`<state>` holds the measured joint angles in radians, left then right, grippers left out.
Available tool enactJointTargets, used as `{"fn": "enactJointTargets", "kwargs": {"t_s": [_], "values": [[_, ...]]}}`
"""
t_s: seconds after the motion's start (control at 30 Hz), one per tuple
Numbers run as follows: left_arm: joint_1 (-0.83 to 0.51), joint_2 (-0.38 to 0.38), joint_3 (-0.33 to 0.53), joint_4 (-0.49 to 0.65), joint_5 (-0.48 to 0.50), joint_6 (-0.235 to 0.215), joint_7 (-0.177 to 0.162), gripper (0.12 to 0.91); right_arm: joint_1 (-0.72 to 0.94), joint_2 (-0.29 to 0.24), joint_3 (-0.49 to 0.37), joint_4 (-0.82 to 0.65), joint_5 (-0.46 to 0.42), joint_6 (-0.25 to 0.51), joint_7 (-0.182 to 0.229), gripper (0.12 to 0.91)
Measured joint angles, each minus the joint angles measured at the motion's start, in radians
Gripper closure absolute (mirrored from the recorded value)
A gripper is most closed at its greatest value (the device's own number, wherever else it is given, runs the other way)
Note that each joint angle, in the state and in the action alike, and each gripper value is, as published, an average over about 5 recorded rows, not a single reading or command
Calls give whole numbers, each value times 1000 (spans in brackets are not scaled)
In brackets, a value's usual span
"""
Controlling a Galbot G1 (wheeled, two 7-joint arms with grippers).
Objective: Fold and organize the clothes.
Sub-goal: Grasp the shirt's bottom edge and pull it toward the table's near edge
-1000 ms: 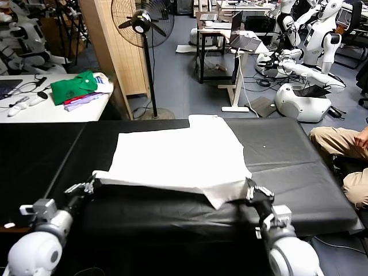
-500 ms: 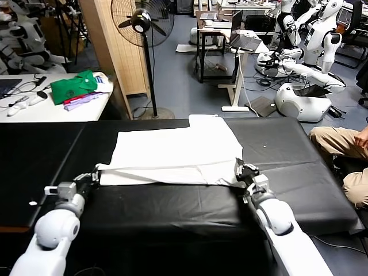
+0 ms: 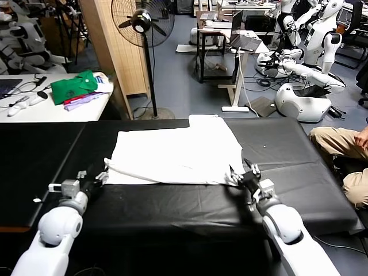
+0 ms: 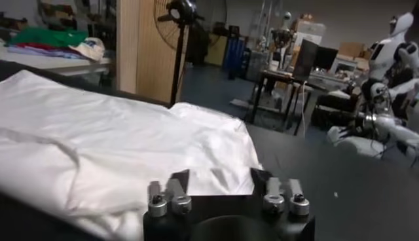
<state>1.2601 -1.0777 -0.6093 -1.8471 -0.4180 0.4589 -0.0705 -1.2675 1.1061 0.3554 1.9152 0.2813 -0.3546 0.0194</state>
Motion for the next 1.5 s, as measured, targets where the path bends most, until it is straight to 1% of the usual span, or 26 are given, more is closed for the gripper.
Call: {"fn": "enactJointTargets", "kwargs": {"t_s": [0.17, 0.23, 0.27, 0.33, 0.37, 0.4, 0.47, 0.5, 0.57, 0.6, 0.63, 0.7, 0.73, 0.8, 0.83, 0.9, 1.0, 1.13, 1.27, 1.4, 1.5], "values": [[46, -1, -20, -26, -69, 33, 2, 232, -11, 11, 0, -3, 22, -20, 17, 234], [56, -1, -26, -25, -102, 54, 2, 232, -9, 15, 1, -9, 25, -24, 20, 271], [59, -1, -28, -22, -117, 63, 3, 232, -7, 16, 1, -12, 26, -27, 21, 305], [63, 0, -32, -14, -139, 76, 11, 247, -3, 18, 0, -19, 29, -33, 24, 403], [64, 1, -34, -9, -145, 79, 17, 271, 0, 19, -1, -22, 31, -37, 24, 453], [64, 3, -34, -3, -149, 81, 24, 311, 1, 20, -3, -25, 33, -40, 26, 520], [61, 6, -35, 9, -150, 81, 33, 400, 4, 24, -7, -28, 46, -49, 34, 620], [58, 8, -35, 14, -152, 80, 35, 466, 4, 26, -7, -26, 57, -56, 40, 687], [55, 9, -36, 21, -163, 79, 39, 567, 3, 26, -3, -15, 91, -79, 61, 787], [55, 10, -36, 21, -168, 79, 40, 634, 2, 24, 0, -6, 110, -92, 73, 836], [56, 11, -36, 20, -171, 78, 43, 684, 0, 21, 4, 5, 130, -109, 85, 869], [62, 15, -35, 14, -161, 78, 47, 796, -6, 12, 12, 33, 168, -144, 111, 902], [67, 19, -35, 9, -145, 77, 47, 841, -10, 7, 16, 48, 184, -163, 124, 903], [78, 27, -34, -3, -105, 76, 43, 893, -21, -5, 26, 80, 207, -205, 152, 904], [85, 32, -34, -11, -81, 75, 40, 904, -27, -10, 31, 96, 214, -225, 165, 904], [103, 42, -36, -30, -37, 75, 36, 901, -44, -21, 42, 129, 221, -262, 184, 904], [149, 62, -47, -70, 11, 79, 37, 903, -82, -32, 61, 183, 226, -308, 200, 904], [236, 92, -71, -135, 13, 86, 45, 903, -163, -35, 95, 264, 225, -362, 225, 904], [345, 109, -107, -214, -2, 85, 41, 903, -249, -28, 124, 336, 215, -382, 239, 904], [455, 112, -141, -290, 3, 83, 23, 903, -317, -17, 141, 392, 206, -382, 251, 904], [509, 111, -160, -328, 7, 84, 8, 903, -351, -8, 147, 419, 204, -382, 242, 904]]}}
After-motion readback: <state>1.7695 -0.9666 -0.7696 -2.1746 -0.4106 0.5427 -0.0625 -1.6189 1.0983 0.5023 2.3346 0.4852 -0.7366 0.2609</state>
